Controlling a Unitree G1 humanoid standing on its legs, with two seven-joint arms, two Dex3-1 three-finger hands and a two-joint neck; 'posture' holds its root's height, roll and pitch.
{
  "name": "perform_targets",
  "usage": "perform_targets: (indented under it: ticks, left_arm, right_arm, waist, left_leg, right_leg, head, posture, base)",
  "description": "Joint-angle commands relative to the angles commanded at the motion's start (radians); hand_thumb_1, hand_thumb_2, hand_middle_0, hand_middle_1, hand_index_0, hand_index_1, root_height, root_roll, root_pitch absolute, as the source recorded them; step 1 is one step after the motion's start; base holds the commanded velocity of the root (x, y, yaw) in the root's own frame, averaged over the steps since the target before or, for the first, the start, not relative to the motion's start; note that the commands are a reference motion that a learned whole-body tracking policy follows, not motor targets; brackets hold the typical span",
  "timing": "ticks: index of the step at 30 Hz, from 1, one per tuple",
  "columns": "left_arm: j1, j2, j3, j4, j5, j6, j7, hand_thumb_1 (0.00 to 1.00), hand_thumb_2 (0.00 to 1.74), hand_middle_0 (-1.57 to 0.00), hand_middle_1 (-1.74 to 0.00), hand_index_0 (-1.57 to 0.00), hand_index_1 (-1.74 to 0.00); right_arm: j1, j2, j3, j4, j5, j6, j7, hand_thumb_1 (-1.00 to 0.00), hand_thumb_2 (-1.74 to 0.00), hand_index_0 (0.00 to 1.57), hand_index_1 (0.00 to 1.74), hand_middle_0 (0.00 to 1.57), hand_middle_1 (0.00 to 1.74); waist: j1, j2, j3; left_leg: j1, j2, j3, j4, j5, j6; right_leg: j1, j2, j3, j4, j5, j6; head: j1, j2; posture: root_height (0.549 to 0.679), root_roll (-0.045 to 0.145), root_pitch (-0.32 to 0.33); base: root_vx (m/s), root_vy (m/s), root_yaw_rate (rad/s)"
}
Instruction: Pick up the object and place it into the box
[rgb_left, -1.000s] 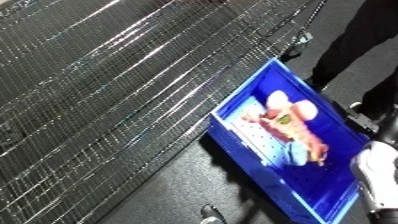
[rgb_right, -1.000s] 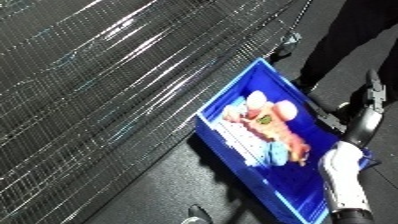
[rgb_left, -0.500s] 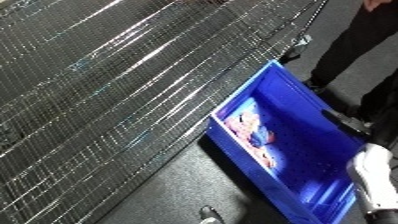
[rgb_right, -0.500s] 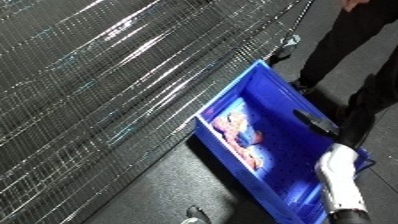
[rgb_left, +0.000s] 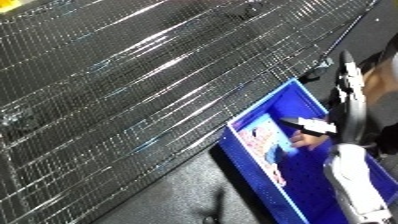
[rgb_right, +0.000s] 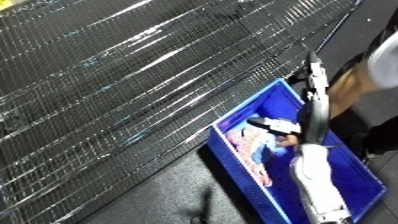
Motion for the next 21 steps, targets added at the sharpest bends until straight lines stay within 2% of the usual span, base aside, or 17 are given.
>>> perform_targets:
  ticks: [9,11,13,21]
  left_arm:
    - [0.005,-0.004,0.028,-0.013,0.010,0.013,0.017,1.00,1.74,-1.57,-1.74,-1.57,-1.74]
    - [0.005,-0.004,0.032,-0.015,0.012,0.017,0.019,1.00,1.74,-1.57,-1.74,-1.57,-1.74]
    - [0.004,-0.003,0.037,-0.016,0.015,0.021,0.022,1.00,1.74,-1.57,-1.74,-1.57,-1.74]
    - [-0.006,0.001,0.053,-0.016,0.024,0.032,0.027,1.00,1.74,-1.57,-1.74,-1.57,-1.74]
  right_arm:
    - [-0.078,-0.005,0.119,-0.047,-0.041,0.035,0.045,0.00,0.00,0.00,0.00,0.00,0.00]
    - [-0.091,-0.004,0.136,-0.048,-0.050,0.041,0.049,0.00,0.00,0.00,0.00,0.00,0.00]
    - [-0.103,-0.001,0.149,-0.049,-0.061,0.047,0.049,0.00,0.00,0.00,0.00,0.00,0.00]
    - [-0.131,0.023,0.185,-0.043,-0.087,0.061,0.049,0.00,0.00,0.00,0.00,0.00,0.00]
  waist:
    - [0.067,-0.029,0.003]
    - [0.077,-0.034,0.005]
    - [0.085,-0.038,0.009]
    - [0.104,-0.049,0.017]
  left_leg:
    - [-0.028,-0.007,-0.034,0.029,-0.002,0.0047]
    - [-0.033,-0.008,-0.039,0.034,-0.003,0.0059]
    - [-0.038,-0.010,-0.043,0.040,-0.003,0.0068]
    - [-0.048,-0.012,-0.053,0.048,-0.005,0.0091]
  right_leg:
    - [-0.004,0.0003,-0.013,0.023,-0.002,-0.0023]
    - [-0.005,0.0006,-0.015,0.028,-0.003,-0.0032]
    - [-0.008,0.0020,-0.016,0.035,-0.004,-0.0045]
    - [-0.014,0.0044,-0.019,0.048,-0.009,-0.0065]
  head:
    - [-0.174,0.079]
    - [-0.214,0.127]
    - [-0.238,0.153]
    - [-0.323,0.146]
  posture:
    - [0.633,0.065,-0.188]
    - [0.632,0.064,-0.189]
    - [0.631,0.062,-0.190]
    - [0.629,0.058,-0.191]
  base:
    - [-0.017,0.005,0.118]
    - [-0.008,0.010,0.056]
    - [-0.010,0.013,0.052]
    - [-0.006,0.011,0.043]
